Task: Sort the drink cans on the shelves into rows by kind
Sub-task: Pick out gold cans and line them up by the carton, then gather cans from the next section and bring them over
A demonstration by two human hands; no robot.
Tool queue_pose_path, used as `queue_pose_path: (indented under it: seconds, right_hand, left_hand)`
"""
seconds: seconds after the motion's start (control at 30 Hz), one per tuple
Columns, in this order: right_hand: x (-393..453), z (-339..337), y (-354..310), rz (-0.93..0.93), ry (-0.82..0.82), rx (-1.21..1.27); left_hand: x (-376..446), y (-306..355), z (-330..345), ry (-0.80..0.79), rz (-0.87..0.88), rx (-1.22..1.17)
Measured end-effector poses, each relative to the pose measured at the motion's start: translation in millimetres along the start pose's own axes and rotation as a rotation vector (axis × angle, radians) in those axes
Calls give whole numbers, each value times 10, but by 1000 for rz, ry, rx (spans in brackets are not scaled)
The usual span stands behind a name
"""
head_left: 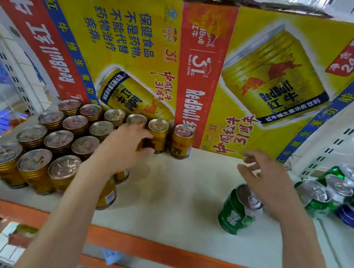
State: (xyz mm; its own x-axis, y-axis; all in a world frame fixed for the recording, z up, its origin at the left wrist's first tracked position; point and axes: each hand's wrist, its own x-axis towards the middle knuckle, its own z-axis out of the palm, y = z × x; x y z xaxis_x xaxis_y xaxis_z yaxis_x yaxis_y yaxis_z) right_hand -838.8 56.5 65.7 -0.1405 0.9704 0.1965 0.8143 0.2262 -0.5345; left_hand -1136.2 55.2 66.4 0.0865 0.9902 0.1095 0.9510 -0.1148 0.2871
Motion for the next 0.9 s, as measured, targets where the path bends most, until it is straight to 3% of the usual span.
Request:
queue_pose_path:
  seconds: [0.13, 0.5, 0.9]
  right_hand:
    - [-406, -52, 192, 31, 91, -33]
    - [-906, -497, 827, 235, 140, -48]
    - [-1590, -1267, 1770, 506, 284, -18]
  left_hand:
    - [-329, 281, 176, 94, -40, -193]
    - [-98, 1038, 383, 158, 101, -177]
    - [259, 2747, 797, -27, 385, -205]
